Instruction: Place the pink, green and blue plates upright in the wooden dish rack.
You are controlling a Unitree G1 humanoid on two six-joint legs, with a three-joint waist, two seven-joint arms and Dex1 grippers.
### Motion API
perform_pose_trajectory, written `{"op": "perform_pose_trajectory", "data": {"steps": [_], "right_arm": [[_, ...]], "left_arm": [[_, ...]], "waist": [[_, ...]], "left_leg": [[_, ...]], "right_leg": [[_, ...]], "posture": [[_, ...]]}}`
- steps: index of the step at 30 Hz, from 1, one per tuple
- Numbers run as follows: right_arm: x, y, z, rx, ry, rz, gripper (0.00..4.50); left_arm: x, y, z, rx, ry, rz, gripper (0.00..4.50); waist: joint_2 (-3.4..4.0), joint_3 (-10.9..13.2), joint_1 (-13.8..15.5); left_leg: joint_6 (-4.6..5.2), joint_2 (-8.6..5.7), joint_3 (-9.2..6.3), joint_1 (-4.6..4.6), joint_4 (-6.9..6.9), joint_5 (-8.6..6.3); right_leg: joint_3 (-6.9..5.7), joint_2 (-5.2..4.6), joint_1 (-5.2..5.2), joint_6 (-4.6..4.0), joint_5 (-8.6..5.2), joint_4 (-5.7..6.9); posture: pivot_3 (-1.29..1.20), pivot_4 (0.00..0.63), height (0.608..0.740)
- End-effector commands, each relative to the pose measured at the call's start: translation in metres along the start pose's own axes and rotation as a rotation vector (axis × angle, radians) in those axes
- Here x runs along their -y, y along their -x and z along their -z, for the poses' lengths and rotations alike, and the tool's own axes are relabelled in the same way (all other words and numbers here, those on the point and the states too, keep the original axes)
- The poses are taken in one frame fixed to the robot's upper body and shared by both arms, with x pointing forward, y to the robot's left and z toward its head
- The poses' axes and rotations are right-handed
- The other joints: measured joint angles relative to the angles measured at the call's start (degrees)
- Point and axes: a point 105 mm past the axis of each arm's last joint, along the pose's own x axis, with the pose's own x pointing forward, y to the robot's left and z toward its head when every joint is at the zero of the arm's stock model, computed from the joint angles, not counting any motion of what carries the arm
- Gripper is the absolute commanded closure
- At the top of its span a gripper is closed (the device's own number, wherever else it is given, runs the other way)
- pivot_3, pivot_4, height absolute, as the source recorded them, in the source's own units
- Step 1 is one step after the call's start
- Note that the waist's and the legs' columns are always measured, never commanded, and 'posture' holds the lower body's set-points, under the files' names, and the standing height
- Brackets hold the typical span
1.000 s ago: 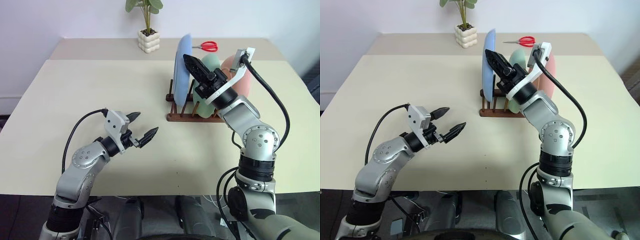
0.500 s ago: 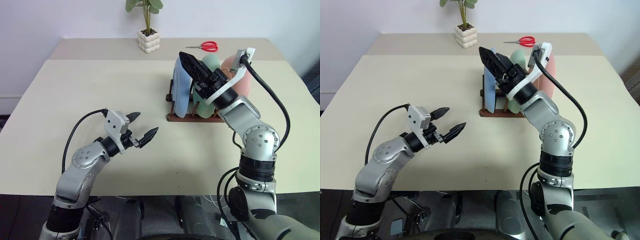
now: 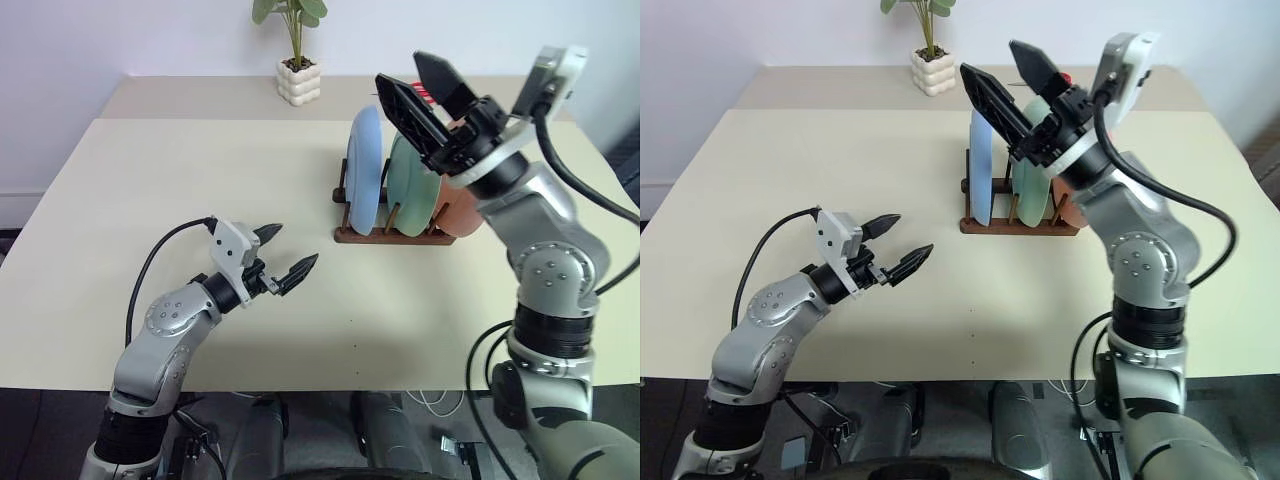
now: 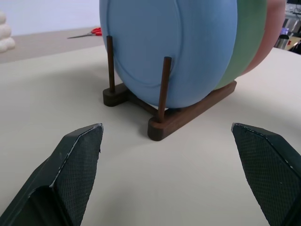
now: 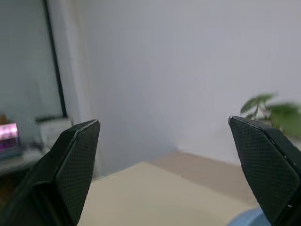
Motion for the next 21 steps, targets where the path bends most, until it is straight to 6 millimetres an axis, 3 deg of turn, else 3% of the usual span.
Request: {"op": "perform_pose_trajectory", "data": {"steps": [1,3,5,9,13,17,21], "right_arm": [[0.018,0.026,-0.028,0.035,0.124,0.044,0.04],[0.04,0.063,-0.037,-0.045,0.183,0.117,0.04],[0.046,0.094,-0.038,-0.134,0.201,0.147,0.04],[0.053,0.13,-0.031,-0.193,0.169,0.214,0.04],[0.064,0.182,0.009,-0.321,0.095,0.354,0.04],[0.068,0.207,0.054,-0.447,0.08,0.42,0.04],[0.08,0.214,0.072,-0.447,0.042,0.457,0.04]], "left_arm": [[0.003,-0.003,-0.006,0.026,-0.022,0.014,0.0],[0.002,-0.006,-0.003,0.02,-0.019,0.024,0.0],[0.001,-0.011,-0.001,0.02,-0.018,0.036,0.0],[-0.005,-0.017,0.002,0.023,-0.032,0.024,0.0],[-0.021,-0.021,0.011,0.02,-0.049,-0.056,0.0],[-0.031,-0.011,0.026,-0.02,-0.06,-0.101,0.0],[-0.04,0.002,0.034,-0.045,-0.068,-0.154,0.0]], "waist": [[0.0,0.0,-0.01],[0.0,0.0,0.49],[0.0,0.0,1.38],[0.08,-0.02,0.75],[0.06,-0.07,1.02],[0.14,-0.06,0.62],[0.17,-0.05,0.59]], "left_leg": [[0.01,0.0,0.0,0.0,0.01,0.0],[0.01,0.0,0.03,0.0,0.02,0.0],[0.03,-0.01,0.03,0.0,0.03,-0.02],[0.07,0.0,0.18,0.07,0.05,-0.04],[0.07,0.01,0.21,0.13,0.14,-0.04],[0.08,0.0,0.3,0.11,0.1,-0.05],[0.08,0.0,0.33,0.13,0.12,-0.04]], "right_leg": [[0.01,0.0,0.01,-0.01,0.0,-0.02],[0.02,0.0,0.02,-0.02,-0.01,-0.03],[0.02,0.0,0.05,-0.03,-0.02,-0.08],[0.15,0.0,0.06,-0.04,-0.03,-0.08],[0.2,0.04,0.13,-0.05,-0.02,-0.03],[0.28,0.02,0.08,-0.03,-0.02,-0.08],[0.31,0.02,0.05,-0.03,-0.02,-0.02]], "posture": [[0.0,0.15,0.73],[0.0,0.15,0.73],[0.0,0.15,0.73],[0.0,0.15,0.73],[0.0,0.15,0.73],[0.0,0.15,0.73],[0.0,0.15,0.73]]}}
